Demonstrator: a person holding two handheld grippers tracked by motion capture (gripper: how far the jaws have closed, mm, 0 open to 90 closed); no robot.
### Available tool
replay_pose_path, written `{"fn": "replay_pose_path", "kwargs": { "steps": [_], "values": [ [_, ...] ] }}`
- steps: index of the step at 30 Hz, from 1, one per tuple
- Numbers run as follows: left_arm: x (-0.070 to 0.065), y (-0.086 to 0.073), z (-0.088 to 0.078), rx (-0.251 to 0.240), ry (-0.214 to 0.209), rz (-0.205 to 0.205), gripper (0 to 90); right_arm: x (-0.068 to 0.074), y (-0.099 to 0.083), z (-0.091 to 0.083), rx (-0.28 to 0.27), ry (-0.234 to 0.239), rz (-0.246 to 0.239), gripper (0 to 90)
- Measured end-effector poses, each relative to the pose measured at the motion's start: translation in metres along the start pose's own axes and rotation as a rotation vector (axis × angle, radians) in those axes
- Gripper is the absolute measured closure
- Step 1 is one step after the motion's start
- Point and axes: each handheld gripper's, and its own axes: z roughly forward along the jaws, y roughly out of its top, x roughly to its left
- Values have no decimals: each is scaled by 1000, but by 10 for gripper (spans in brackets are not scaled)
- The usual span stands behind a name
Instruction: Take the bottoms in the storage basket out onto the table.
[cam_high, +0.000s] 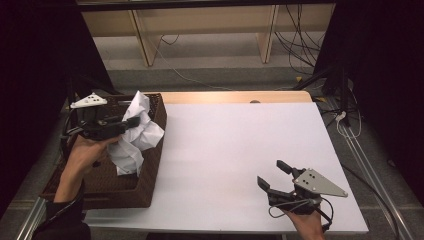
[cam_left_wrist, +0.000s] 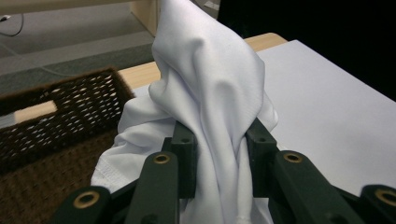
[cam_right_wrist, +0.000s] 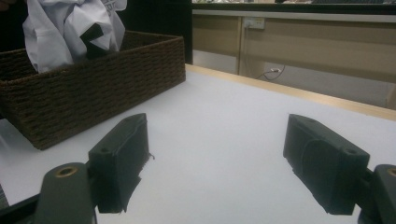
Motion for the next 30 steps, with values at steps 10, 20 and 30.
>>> {"fn": "replay_pose_path", "kwargs": {
  "steps": [10,20,30],
  "values": [
    [-39,15,5,-29,-94,76,708,0,0,-1,-4,5,1,232],
    [-73,21,14,-30,-177,140,708,0,0,-1,-4,7,-4,231],
    [-92,22,26,-32,-248,146,708,1,0,-1,-4,8,-3,231]
  ]
}}
